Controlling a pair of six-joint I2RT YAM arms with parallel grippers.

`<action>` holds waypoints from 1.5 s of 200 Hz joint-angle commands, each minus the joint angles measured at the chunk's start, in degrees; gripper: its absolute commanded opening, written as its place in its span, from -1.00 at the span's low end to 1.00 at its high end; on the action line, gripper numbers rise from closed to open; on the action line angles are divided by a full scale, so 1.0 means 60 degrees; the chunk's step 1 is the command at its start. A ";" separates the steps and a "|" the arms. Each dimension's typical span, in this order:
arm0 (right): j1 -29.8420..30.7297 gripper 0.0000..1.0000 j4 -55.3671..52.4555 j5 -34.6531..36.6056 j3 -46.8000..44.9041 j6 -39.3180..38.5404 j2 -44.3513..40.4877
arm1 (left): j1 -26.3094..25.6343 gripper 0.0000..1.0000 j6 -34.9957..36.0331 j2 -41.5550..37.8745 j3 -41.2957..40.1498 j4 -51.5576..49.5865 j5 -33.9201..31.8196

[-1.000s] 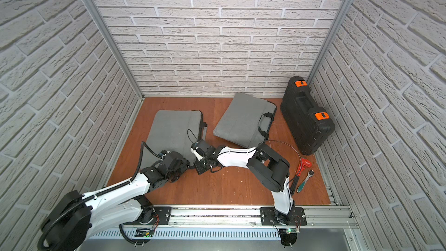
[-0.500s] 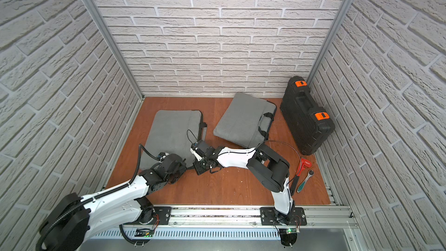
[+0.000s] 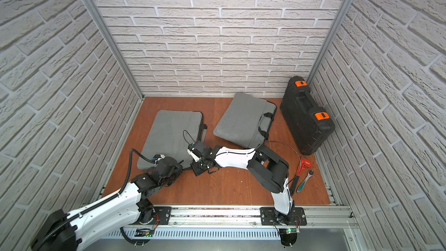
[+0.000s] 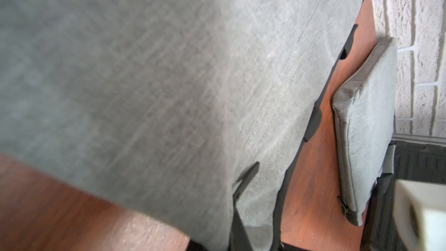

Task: Open the zippered laptop bag and take out the laptop
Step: Unzip the zipper on the zippered laptop bag.

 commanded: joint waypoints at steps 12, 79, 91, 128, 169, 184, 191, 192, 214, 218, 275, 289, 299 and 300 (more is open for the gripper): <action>-0.0036 -0.88 -0.0752 0.0285 0.0367 -0.0378 0.0225 | 0.0320 -1.00 0.0223 -0.0564 -0.0393 -0.0868 -0.0530; -0.0174 -0.87 -0.1570 0.0417 0.1029 -0.1028 0.0847 | 0.0608 -1.00 0.0477 -0.0673 -0.0409 -0.1171 -0.0344; -0.0227 -0.87 -0.1717 0.0477 0.1066 -0.1110 0.0873 | 0.0704 -1.00 0.0530 -0.0711 -0.0409 -0.1251 -0.0309; -0.0391 -0.87 -0.2090 0.0751 0.1250 -0.1469 0.0912 | 0.1021 -1.00 0.0724 -0.0964 -0.0402 -0.1464 -0.0192; -0.0481 -0.87 -0.2500 0.0987 0.1645 -0.2089 0.1086 | 0.1251 -1.00 0.0886 -0.1188 -0.0423 -0.1639 -0.0087; -0.0484 -0.87 -0.2518 0.0925 0.1635 -0.2328 0.1056 | 0.1307 -1.00 0.0908 -0.1195 -0.0438 -0.1629 -0.0087; -0.0481 -0.88 -0.2466 0.0830 0.1595 -0.2401 0.1018 | 0.1303 -1.00 0.0924 -0.1178 -0.0446 -0.1573 -0.0074; -0.0481 -0.87 -0.2463 0.0821 0.1579 -0.2406 0.1013 | 0.1309 -1.00 0.0938 -0.1168 -0.0450 -0.1570 -0.0080; -0.0481 -0.86 -0.2142 0.0388 0.1313 -0.2494 0.0873 | 0.1411 -1.00 0.0990 -0.1008 -0.0505 -0.1362 -0.0087; -0.0474 -0.85 -0.2069 0.0300 0.1243 -0.2486 0.0845 | 0.1428 -1.00 0.0995 -0.0957 -0.0512 -0.1329 -0.0085; -0.0408 -0.77 -0.0918 -0.0112 0.0309 -0.2427 0.0543 | 0.1710 -1.00 0.1562 -0.0105 -0.0243 -0.0897 -0.0029; -0.0379 -0.77 -0.0786 -0.0075 0.0259 -0.2429 0.0544 | 0.1719 -1.00 0.1624 0.0037 -0.0193 -0.0829 0.0006; -0.0364 -0.77 -0.0720 -0.0113 0.0248 -0.2461 0.0585 | 0.1722 -1.00 0.1641 0.0121 -0.0204 -0.0768 0.0041; -0.0363 -0.77 -0.0707 -0.0122 0.0257 -0.2468 0.0591 | 0.1723 -1.00 0.1648 0.0133 -0.0204 -0.0765 0.0043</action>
